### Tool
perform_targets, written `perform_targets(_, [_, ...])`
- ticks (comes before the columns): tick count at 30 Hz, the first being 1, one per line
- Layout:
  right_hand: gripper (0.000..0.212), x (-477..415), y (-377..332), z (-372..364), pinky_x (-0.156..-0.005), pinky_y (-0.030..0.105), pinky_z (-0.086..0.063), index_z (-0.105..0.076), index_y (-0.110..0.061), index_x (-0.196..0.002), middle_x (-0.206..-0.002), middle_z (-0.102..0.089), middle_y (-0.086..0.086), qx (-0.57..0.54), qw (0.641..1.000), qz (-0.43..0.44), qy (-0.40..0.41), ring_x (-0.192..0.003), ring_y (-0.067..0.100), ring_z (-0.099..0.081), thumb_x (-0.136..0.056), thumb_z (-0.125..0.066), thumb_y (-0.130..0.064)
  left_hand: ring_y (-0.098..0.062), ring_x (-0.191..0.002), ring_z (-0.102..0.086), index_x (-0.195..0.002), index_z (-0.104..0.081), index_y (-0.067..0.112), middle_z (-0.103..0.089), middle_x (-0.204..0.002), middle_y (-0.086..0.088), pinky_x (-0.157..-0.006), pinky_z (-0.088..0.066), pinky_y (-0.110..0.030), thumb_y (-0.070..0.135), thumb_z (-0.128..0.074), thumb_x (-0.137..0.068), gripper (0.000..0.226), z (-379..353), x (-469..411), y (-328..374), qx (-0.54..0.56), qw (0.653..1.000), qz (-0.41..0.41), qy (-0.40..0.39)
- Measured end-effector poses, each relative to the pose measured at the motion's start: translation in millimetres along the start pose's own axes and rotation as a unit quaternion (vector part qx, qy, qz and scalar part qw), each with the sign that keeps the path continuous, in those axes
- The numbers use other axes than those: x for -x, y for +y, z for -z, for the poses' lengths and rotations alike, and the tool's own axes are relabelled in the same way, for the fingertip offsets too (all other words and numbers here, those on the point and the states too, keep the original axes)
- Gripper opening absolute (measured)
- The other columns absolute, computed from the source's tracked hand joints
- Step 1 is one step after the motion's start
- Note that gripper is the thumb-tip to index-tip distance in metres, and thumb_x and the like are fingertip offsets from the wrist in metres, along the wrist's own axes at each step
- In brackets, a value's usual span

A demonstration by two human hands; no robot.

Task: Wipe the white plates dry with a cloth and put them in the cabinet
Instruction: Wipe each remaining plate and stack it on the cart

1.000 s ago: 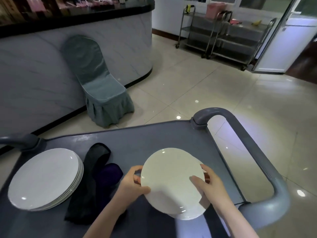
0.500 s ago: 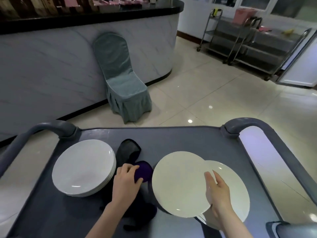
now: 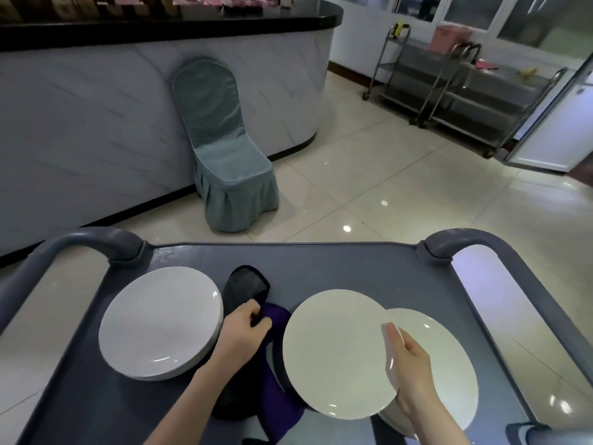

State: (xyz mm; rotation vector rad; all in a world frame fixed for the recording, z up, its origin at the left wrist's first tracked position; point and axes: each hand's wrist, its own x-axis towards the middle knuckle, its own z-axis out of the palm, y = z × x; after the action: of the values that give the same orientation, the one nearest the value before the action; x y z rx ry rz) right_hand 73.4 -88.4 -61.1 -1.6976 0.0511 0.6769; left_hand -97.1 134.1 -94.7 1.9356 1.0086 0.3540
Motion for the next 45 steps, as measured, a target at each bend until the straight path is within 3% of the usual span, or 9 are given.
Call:
perform_targets(5, [0.034,-5,-7,-17,-0.068,0.032,-0.031,-0.047,-0.010,-0.067,-0.072,-0.042,0.002,0.020,1.000,0.019,0.011,-0.069,0.016,-0.037,-0.092,-0.055,-0.032,-0.010,-0.062,-0.040,-0.077,-0.047,0.011,-0.045,-0.066,0.005,-0.059,-0.037,-0.027,0.016,-0.052,-0.082,0.010,13,24,66,0.213,0.973,-0.088,-0.008])
perform_targets(11, [0.056,-6,-14,-36,-0.054,0.027,-0.029,-0.046,-0.024,-0.044,-0.050,-0.037,-0.012,-0.020,0.999,0.028,0.007,-0.047,0.009,-0.034,-0.098,-0.054,-0.032,-0.006,-0.100,-0.056,-0.097,-0.067,0.020,-0.063,-0.104,0.014,-0.098,-0.042,-0.034,0.038,-0.061,-0.092,0.019,-27,65,65,-0.089,0.934,-0.335,-0.089])
perform_targets(16, [0.039,-4,-19,-40,-0.063,0.028,-0.043,-0.061,-0.020,-0.064,-0.058,-0.058,-0.012,-0.091,0.995,0.028,0.006,-0.060,0.011,-0.055,-0.099,-0.057,-0.036,-0.024,-0.125,-0.059,-0.122,-0.070,0.025,-0.061,-0.136,0.001,-0.096,-0.051,-0.055,0.026,-0.077,-0.077,0.046,-34,68,63,-0.225,0.919,-0.325,0.009])
perform_targets(22, [0.038,5,-16,-48,-0.073,0.033,-0.052,-0.075,-0.017,-0.077,-0.080,-0.076,-0.003,-0.107,0.992,0.055,-0.030,-0.075,0.013,-0.069,-0.100,-0.056,-0.041,-0.021,-0.135,-0.049,-0.134,-0.062,0.028,-0.049,-0.148,0.007,-0.100,-0.046,-0.054,0.038,-0.046,-0.090,0.048,-41,73,77,-0.285,0.900,-0.324,-0.060])
perform_targets(29, [0.038,16,-23,-48,-0.058,0.015,-0.051,-0.074,-0.014,-0.069,-0.073,-0.074,-0.007,-0.133,0.985,0.092,-0.051,-0.063,0.003,-0.066,-0.100,-0.059,-0.031,-0.009,-0.145,0.030,-0.146,0.024,0.043,0.034,-0.153,0.022,-0.120,0.016,-0.041,0.050,-0.016,-0.103,0.059,-25,20,78,-0.362,0.904,-0.218,-0.064])
perform_targets(32, [0.038,13,-47,-37,-0.048,0.011,-0.048,-0.069,-0.017,-0.065,-0.064,-0.068,-0.012,-0.145,0.983,0.109,-0.029,-0.053,0.002,-0.063,-0.098,-0.060,-0.034,-0.018,-0.151,0.016,-0.152,0.014,0.035,0.020,-0.161,0.012,-0.119,0.020,-0.046,0.051,-0.009,-0.099,0.060,-13,21,70,-0.393,0.903,-0.173,-0.013])
perform_targets(36, [0.035,9,-65,-30,-0.055,0.015,-0.053,-0.079,-0.025,-0.077,-0.080,-0.077,-0.014,-0.174,0.977,0.123,-0.020,-0.071,0.001,-0.072,-0.100,-0.056,-0.039,-0.032,-0.145,-0.033,-0.148,-0.044,0.017,-0.034,-0.158,-0.003,-0.112,-0.016,-0.058,0.037,-0.040,-0.092,0.060,-19,59,65,-0.359,0.898,-0.252,0.010])
perform_targets(42, [0.032,27,-28,-51,-0.073,0.032,-0.054,-0.080,-0.019,-0.084,-0.087,-0.079,0.000,-0.132,0.988,0.074,-0.040,-0.079,0.011,-0.074,-0.099,-0.058,-0.036,-0.022,-0.143,-0.037,-0.147,-0.046,0.022,-0.037,-0.158,0.001,-0.111,-0.033,-0.051,0.039,-0.041,-0.091,0.059,-46,66,90,-0.384,0.875,-0.291,-0.038])
perform_targets(45, [0.029,35,-18,-54,-0.060,0.016,-0.052,-0.077,-0.013,-0.089,-0.079,-0.078,-0.006,-0.128,0.988,0.072,-0.041,-0.072,0.007,-0.072,-0.101,-0.056,-0.027,-0.019,-0.151,-0.015,-0.156,-0.027,0.026,-0.015,-0.165,0.005,-0.119,-0.023,-0.053,0.043,-0.026,-0.099,0.059,-35,44,101,-0.401,0.878,-0.256,-0.052])
